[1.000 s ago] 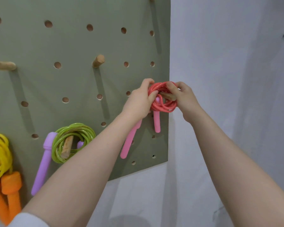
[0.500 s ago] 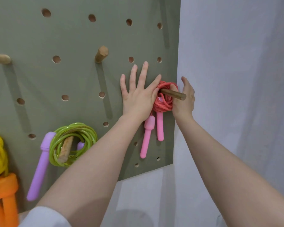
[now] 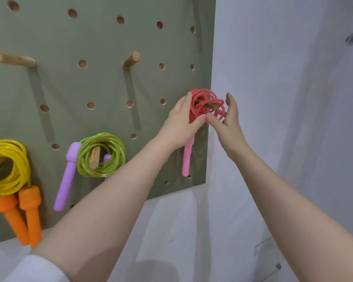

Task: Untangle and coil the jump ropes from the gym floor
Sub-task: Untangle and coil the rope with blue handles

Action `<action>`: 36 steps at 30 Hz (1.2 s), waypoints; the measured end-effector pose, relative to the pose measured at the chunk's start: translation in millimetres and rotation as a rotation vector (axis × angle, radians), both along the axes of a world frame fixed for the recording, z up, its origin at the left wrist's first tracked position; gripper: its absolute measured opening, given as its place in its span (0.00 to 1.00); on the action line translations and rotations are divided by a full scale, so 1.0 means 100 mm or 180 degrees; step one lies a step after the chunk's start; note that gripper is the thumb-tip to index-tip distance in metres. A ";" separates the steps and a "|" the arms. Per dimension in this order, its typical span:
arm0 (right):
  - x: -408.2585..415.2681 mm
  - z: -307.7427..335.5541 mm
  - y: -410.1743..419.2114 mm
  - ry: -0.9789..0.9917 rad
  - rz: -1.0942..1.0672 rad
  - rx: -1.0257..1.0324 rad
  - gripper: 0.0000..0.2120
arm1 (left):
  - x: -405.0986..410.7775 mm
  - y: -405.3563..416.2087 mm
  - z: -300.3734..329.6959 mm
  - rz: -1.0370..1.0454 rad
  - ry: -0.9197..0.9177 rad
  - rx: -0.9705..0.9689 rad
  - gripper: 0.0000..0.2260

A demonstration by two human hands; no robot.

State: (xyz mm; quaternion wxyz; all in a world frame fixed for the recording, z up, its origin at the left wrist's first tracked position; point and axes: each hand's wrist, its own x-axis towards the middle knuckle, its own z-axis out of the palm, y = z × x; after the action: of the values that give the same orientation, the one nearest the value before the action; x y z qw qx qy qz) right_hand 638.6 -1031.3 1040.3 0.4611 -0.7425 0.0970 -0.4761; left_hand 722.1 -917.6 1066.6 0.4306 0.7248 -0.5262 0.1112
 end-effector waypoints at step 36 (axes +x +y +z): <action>-0.19 -3.08 5.55 0.3477 0.5085 -0.4754 0.13 | -2.02 5.81 -3.76 0.4228 0.3319 0.0637 0.10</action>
State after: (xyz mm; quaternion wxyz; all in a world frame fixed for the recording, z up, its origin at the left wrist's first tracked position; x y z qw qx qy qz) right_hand 620.0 -476.8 732.6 -0.0172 -0.7778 -0.5027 0.3767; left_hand 519.8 -337.0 690.2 0.3972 0.8764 0.2669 -0.0544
